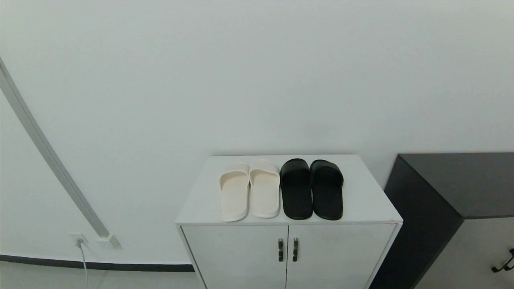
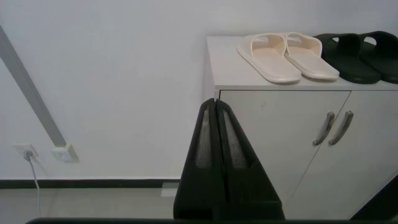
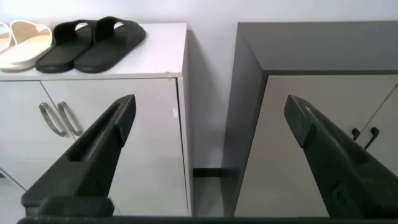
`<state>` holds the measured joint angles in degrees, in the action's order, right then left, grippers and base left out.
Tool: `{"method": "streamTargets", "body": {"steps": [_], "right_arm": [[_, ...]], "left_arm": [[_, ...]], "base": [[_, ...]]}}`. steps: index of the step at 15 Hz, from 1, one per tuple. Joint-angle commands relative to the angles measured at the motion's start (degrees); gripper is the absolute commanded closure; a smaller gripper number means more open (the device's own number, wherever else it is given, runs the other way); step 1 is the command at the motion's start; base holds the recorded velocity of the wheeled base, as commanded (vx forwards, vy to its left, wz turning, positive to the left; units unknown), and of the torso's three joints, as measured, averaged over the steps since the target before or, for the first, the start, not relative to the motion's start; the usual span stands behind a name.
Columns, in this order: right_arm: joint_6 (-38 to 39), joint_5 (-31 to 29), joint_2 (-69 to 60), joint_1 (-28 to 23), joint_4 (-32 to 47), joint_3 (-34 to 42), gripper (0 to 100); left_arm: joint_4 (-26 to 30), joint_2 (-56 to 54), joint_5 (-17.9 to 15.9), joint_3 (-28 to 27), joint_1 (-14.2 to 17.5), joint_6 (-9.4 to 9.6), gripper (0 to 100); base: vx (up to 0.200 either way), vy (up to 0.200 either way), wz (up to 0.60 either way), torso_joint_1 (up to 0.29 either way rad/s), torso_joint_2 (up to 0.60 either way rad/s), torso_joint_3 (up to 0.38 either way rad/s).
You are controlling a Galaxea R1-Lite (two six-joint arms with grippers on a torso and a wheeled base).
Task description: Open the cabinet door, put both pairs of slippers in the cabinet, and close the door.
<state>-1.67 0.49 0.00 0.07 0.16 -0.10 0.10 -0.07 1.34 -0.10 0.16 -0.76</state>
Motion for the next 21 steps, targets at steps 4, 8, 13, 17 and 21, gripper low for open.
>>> {"method": "streamTargets", "body": {"steps": [4, 8, 13, 17, 21], "right_arm": [[-0.35, -0.05, 0.00, 0.01, -0.33, 0.01, 0], [-0.26, 0.48, 14.33, 2.12, 5.55, -11.68, 0], [-1.93, 7.69, 24.70, 3.79, 2.21, -8.60, 0], [-1.58, 10.85, 40.61, 4.67, -5.78, -12.56, 0], [3.96, 8.65, 64.07, 14.78, -26.35, -16.51, 0]], "left_arm": [[-0.01, 0.07, -0.29, 0.01, -0.07, 0.05, 100], [-0.01, 0.07, -0.29, 0.01, 0.02, 0.23, 100], [-0.01, 0.07, -0.46, 0.01, 0.02, 1.02, 100], [-0.01, 0.07, -0.46, 0.01, 0.02, 1.46, 100], [-0.01, 0.07, -0.46, 0.01, 0.02, 1.46, 100]], "base": [[0.000, 0.000, 0.00, 0.000, 0.00, 0.000], [0.000, 0.000, 0.00, 0.000, 0.00, 0.000], [0.000, 0.000, 0.00, 0.000, 0.00, 0.000], [0.000, 0.000, 0.00, 0.000, 0.00, 0.000], [0.000, 0.000, 0.00, 0.000, 0.00, 0.000]]}}
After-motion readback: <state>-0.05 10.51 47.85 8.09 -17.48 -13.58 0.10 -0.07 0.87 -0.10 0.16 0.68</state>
